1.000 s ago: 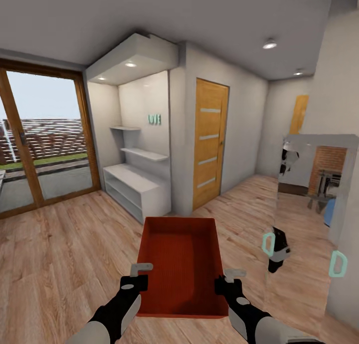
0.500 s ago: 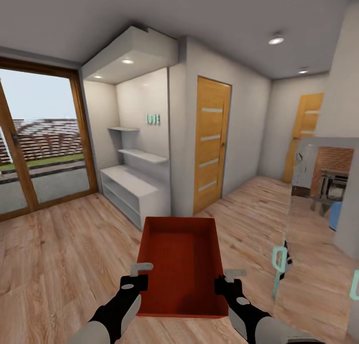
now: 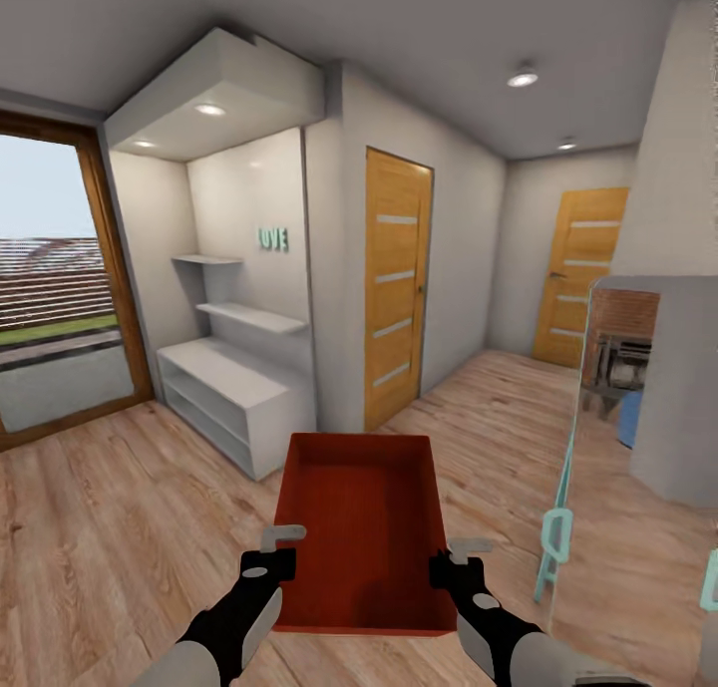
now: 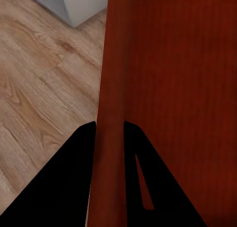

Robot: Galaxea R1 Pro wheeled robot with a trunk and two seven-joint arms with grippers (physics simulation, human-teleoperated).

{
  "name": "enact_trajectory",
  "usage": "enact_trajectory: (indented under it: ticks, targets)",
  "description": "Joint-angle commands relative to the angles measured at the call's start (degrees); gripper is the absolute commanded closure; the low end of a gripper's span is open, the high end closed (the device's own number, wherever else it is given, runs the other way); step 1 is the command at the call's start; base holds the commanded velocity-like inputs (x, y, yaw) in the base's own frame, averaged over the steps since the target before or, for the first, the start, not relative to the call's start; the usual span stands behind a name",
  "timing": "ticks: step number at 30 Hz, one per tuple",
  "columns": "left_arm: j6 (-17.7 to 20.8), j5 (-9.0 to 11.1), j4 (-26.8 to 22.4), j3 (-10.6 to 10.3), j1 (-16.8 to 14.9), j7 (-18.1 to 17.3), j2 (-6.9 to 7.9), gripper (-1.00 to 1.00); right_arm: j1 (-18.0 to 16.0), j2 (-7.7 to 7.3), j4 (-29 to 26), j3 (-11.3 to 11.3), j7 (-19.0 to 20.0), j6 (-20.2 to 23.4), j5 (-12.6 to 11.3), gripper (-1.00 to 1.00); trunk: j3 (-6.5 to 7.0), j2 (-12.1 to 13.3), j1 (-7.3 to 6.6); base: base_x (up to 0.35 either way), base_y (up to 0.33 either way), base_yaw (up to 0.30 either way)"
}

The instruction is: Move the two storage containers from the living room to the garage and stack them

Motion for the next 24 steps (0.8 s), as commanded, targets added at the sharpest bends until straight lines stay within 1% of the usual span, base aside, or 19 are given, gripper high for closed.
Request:
enact_trajectory:
  ticks: [1, 24]
  targets:
    - [0.37, 0.99, 0.01, 4.49, -0.03, 0.65, 1.08, 1.0, -0.01, -0.47, -0.07, 1.75, 0.15, -1.57, 0.49, 1.0, -0.01, -0.03, 0.05, 0.319, 0.182, -0.282]
    - [0.37, 0.99, -0.07, 4.49, -0.03, 0.62, 1.08, 1.0, -0.01, -0.47, -0.07, 1.75, 0.15, -1.57, 0.47, 1.0, -0.01, -0.03, 0.05, 0.317, 0.185, -0.284]
